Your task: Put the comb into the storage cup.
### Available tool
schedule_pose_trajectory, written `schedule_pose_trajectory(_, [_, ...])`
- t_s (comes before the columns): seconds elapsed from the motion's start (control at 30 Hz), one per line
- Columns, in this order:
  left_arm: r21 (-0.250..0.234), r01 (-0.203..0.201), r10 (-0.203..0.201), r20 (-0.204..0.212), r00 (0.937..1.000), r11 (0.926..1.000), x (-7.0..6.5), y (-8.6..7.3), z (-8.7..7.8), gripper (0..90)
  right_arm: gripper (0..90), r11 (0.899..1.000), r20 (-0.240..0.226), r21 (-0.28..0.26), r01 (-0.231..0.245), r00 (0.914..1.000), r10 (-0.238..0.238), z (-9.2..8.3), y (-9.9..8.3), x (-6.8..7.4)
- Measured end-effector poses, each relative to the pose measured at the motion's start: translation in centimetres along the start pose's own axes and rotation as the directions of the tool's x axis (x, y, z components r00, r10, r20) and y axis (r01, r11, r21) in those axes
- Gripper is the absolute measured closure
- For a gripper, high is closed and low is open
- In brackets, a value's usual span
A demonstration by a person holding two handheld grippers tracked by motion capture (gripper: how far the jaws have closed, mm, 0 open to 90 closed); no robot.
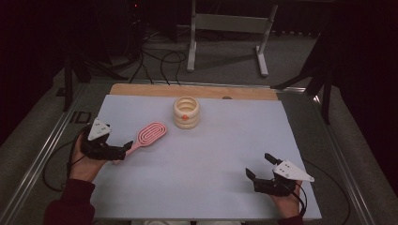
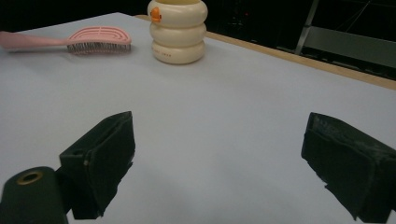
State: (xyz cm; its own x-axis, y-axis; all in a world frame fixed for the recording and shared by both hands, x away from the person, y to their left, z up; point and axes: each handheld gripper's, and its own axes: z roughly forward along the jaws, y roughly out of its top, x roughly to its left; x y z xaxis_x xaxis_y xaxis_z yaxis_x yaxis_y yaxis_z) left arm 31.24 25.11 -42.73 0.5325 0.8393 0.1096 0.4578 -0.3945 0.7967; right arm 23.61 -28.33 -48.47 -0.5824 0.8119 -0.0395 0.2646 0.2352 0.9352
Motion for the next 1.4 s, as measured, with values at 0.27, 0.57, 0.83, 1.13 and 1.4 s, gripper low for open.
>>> schedule_pose_trajectory(0.27, [0.073,-0.03,0.028,0.02,0.9994,0.9969,0.0,1.0,1.5,0.0,9.7,1.0,-0.005,0.003,-0.004,1.0,0.004,0.1,-0.1,0.0])
schedule_pose_trajectory(0.57, [0.132,-0.045,0.041,0.033,0.9986,0.9902,0.2,1.5,2.8,0.0,9.7,1.0,-0.003,0.006,-0.002,1.0,0.002,0.1,-0.1,0.0])
schedule_pose_trajectory(0.83, [0.168,-0.065,0.059,0.038,0.9975,0.9837,0.0,1.6,3.6,0.0,9.7,1.0,-0.008,0.008,-0.001,1.0,0.001,0.2,-0.1,0.1])
schedule_pose_trajectory(1.13, [0.231,-0.081,0.071,0.054,0.9961,0.9695,-0.2,1.7,5.2,0.0,9.7,1.0,-0.009,0.008,-0.002,1.0,0.002,0.1,-0.2,0.1])
schedule_pose_trajectory(1.4, [0.273,-0.084,0.07,0.061,0.9957,0.9584,-0.2,1.6,6.1,0.0,9.7,1.0,-0.01,0.008,-0.003,0.9999,0.003,0.1,-0.2,0.0])
